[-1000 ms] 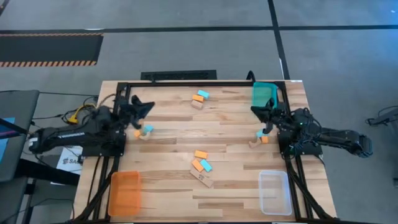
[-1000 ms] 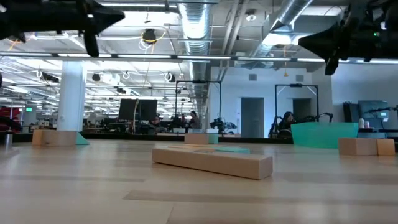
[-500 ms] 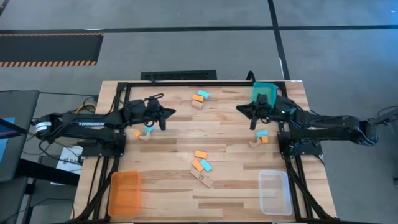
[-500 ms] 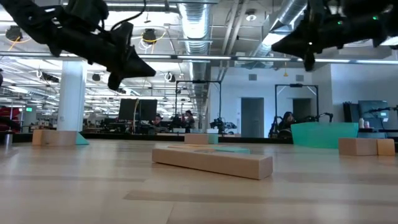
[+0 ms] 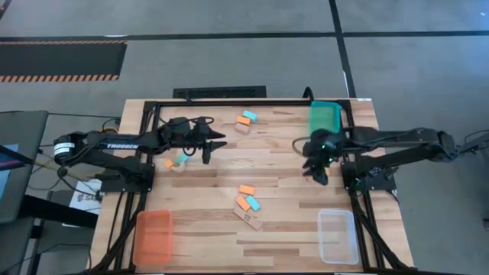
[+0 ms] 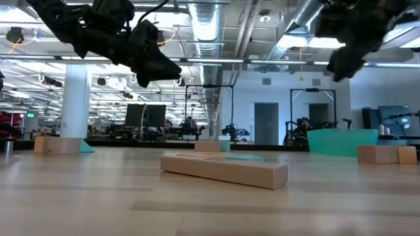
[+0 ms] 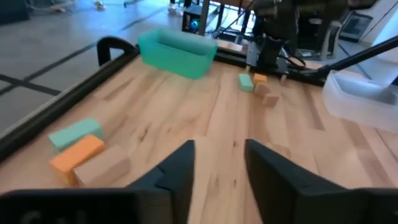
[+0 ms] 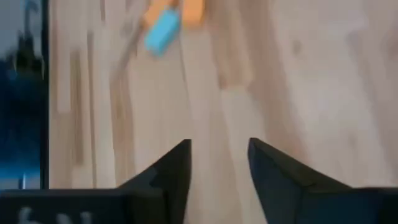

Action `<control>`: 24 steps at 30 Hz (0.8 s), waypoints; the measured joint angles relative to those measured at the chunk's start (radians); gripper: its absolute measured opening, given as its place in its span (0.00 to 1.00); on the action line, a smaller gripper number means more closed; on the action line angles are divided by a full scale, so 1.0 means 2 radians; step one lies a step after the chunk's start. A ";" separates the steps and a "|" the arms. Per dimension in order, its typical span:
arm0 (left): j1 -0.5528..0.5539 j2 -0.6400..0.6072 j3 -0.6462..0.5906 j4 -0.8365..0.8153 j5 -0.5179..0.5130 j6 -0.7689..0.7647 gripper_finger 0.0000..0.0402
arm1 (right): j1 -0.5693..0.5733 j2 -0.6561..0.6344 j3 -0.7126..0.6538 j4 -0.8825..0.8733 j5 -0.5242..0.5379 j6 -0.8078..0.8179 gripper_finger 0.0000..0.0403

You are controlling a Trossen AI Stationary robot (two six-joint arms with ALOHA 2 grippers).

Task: Sort & place blocks by color
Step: Put the brown block into the green bin

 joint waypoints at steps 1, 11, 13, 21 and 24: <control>0.000 0.000 0.005 -0.002 0.000 0.005 0.40 | 0.010 0.007 0.000 -0.013 0.002 0.000 0.50; 0.000 0.000 0.025 -0.029 -0.043 0.007 0.72 | 0.070 0.105 0.001 -0.073 0.069 -0.067 0.69; 0.000 0.000 0.025 -0.038 -0.043 0.009 0.74 | 0.075 0.131 0.001 -0.075 0.085 -0.086 0.70; 0.000 0.000 0.025 -0.044 -0.049 -0.007 0.75 | 0.061 0.233 0.001 -0.077 0.107 -0.132 0.70; 0.000 0.000 0.025 -0.044 -0.049 -0.007 0.75 | 0.055 0.259 0.001 -0.075 0.107 -0.131 0.70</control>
